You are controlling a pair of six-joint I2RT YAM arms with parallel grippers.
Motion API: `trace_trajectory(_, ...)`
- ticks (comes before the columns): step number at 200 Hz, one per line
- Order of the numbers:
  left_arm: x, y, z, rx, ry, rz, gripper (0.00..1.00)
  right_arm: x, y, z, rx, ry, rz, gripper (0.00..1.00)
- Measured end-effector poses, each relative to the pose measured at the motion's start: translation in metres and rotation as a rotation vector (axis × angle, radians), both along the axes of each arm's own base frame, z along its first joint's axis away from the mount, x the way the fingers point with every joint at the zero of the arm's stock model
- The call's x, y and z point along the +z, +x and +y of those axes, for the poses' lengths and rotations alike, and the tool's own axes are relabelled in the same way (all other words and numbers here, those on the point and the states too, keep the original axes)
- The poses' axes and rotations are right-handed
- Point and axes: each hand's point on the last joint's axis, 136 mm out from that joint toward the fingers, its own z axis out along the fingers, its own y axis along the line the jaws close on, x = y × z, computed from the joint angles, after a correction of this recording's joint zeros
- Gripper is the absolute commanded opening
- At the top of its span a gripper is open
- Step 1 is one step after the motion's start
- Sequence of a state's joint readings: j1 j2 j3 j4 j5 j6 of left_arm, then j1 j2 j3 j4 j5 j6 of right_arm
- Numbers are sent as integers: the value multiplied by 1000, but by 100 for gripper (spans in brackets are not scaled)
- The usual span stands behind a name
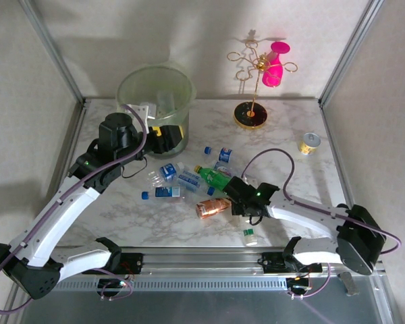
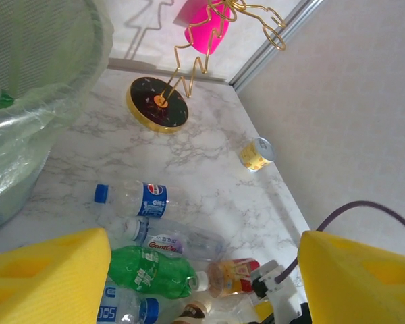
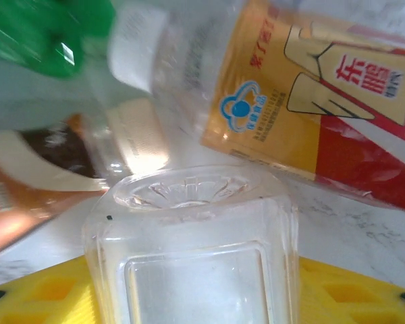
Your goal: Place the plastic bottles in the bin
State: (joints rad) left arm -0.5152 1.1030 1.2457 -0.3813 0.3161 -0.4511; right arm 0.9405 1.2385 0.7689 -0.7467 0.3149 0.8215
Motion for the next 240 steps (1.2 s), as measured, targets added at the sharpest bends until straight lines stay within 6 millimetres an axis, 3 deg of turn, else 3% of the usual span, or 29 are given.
trace_trajectory(41, 2, -8, -15, -71, -40, -23, 78, 87, 22, 25, 5, 208, -181, 49)
trace_trajectory(59, 2, -16, -24, -112, -67, -27, 84, 129, 29, 30, 1, 307, -266, 49)
trace_trajectory(79, 7, -26, -36, -161, -89, -48, 85, 173, 38, 30, -21, 410, -357, 48)
trace_trajectory(143, 18, -75, -90, -357, -139, -91, 92, 280, 62, 32, -56, 629, -588, 47)
trace_trajectory(168, 15, -92, -108, -412, -125, -100, 92, 307, 66, 39, -45, 710, -634, 47)
trace_trajectory(189, 8, -100, -120, -432, -94, -109, 92, 318, 67, 46, -28, 756, -648, 46)
trace_trajectory(240, -4, -90, -137, -347, -17, -130, 90, 329, 65, 56, -4, 829, -650, 46)
